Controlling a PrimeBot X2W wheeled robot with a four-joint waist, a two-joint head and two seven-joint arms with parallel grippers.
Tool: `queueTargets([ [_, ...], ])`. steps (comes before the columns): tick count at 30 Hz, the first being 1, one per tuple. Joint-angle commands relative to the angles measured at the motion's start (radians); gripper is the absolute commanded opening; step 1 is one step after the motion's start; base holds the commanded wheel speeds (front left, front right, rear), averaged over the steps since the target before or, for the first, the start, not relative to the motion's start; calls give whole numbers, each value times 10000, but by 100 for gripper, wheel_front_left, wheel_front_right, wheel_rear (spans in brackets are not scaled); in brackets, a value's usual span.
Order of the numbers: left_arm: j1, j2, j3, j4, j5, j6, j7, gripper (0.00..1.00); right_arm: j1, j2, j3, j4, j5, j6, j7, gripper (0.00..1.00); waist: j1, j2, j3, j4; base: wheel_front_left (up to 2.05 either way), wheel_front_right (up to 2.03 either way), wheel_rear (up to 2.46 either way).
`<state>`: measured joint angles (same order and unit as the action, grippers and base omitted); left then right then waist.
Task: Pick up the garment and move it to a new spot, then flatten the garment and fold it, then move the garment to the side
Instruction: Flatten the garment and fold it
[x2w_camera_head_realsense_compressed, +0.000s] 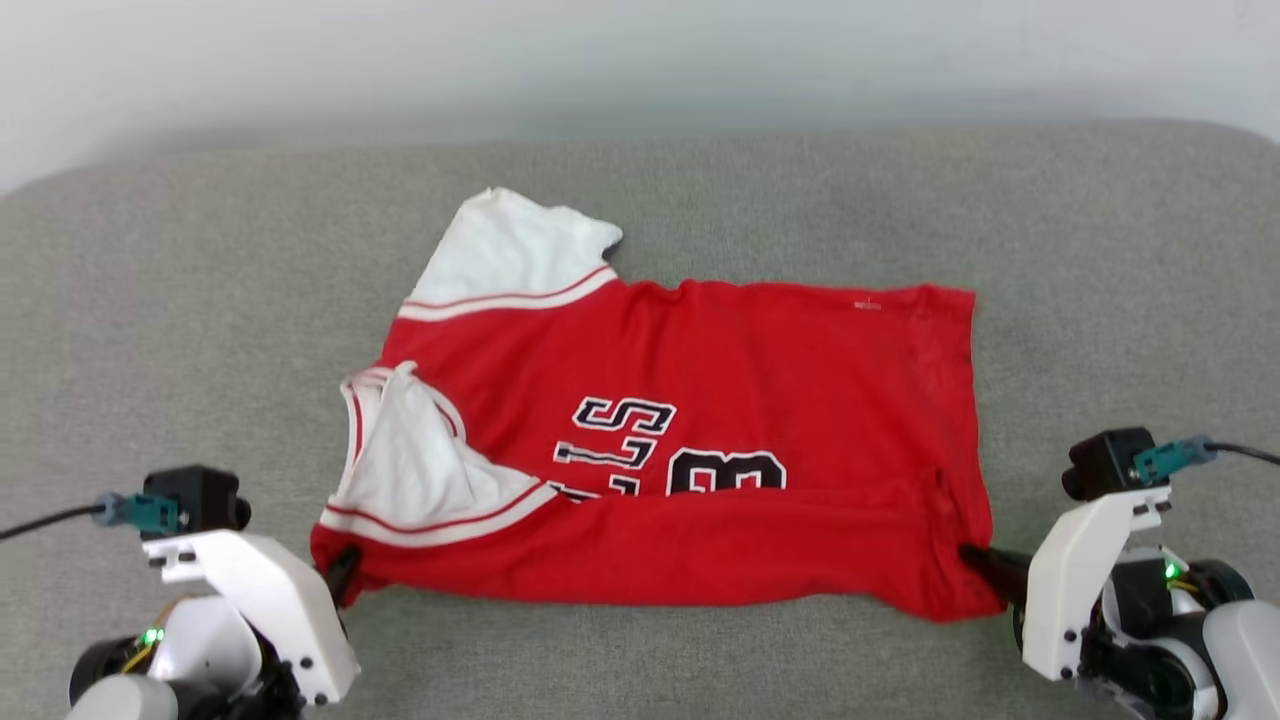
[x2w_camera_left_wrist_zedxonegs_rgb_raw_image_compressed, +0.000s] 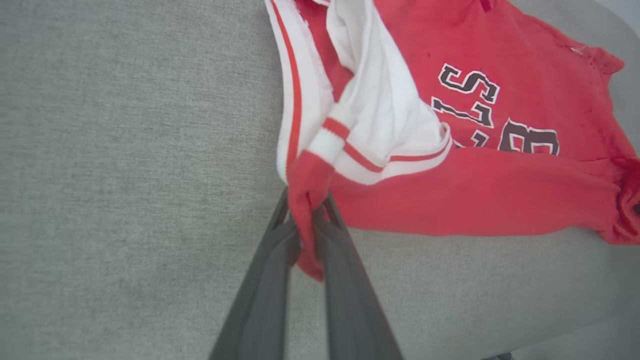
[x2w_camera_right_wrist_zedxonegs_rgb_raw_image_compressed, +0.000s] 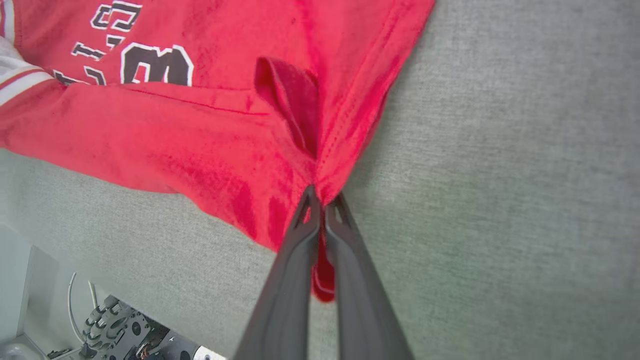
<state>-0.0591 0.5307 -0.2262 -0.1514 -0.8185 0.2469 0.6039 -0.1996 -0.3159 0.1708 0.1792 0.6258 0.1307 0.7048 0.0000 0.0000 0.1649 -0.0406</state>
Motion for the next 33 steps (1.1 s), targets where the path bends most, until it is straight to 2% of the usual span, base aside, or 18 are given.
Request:
queueTargets([
  [1,268,6,39,-17,-30,53,-56,0,223,-61,-14,-84,11,-1,15,0,0,0,-369,81,0,0,0],
  [7,1372,9,300,-224,-290,329,-176,0,1176,-9,-266,-433,89,-1,202,0,0,0,-995,177,0,0,0],
  [12,1929,-109,283,-84,-511,334,-189,0,1766,147,-555,-439,-92,-2,248,0,0,0,-1157,243,0,0,0],
  [13,1900,-197,253,15,-528,291,-239,0,1823,190,-598,-391,-139,-1,174,39,0,0,-1143,251,0,0,0],
  [14,1847,-287,185,136,-541,242,-298,43,1834,184,-628,-349,-253,-2,13,100,0,0,-1127,251,0,0,0],
  [15,1757,-361,136,268,-514,206,-365,100,1841,212,-644,-303,-320,-2,-154,100,0,0,-1102,249,0,0,0],
  [19,1457,-585,140,628,-349,190,-785,100,1725,289,-578,-344,-526,-2,-1017,100,0,0,-1029,185,0,0,0],
  [27,373,-823,381,937,548,177,-2465,100,1275,348,-563,-1081,-1194,-1,-4325,100,0,0,-997,-329,0,0,0],
  [33,-1046,-1008,398,1247,1087,70,-3402,100,769,611,-923,-1827,-1798,-1,-5922,100,0,0,-496,-809,0,0,0],
])
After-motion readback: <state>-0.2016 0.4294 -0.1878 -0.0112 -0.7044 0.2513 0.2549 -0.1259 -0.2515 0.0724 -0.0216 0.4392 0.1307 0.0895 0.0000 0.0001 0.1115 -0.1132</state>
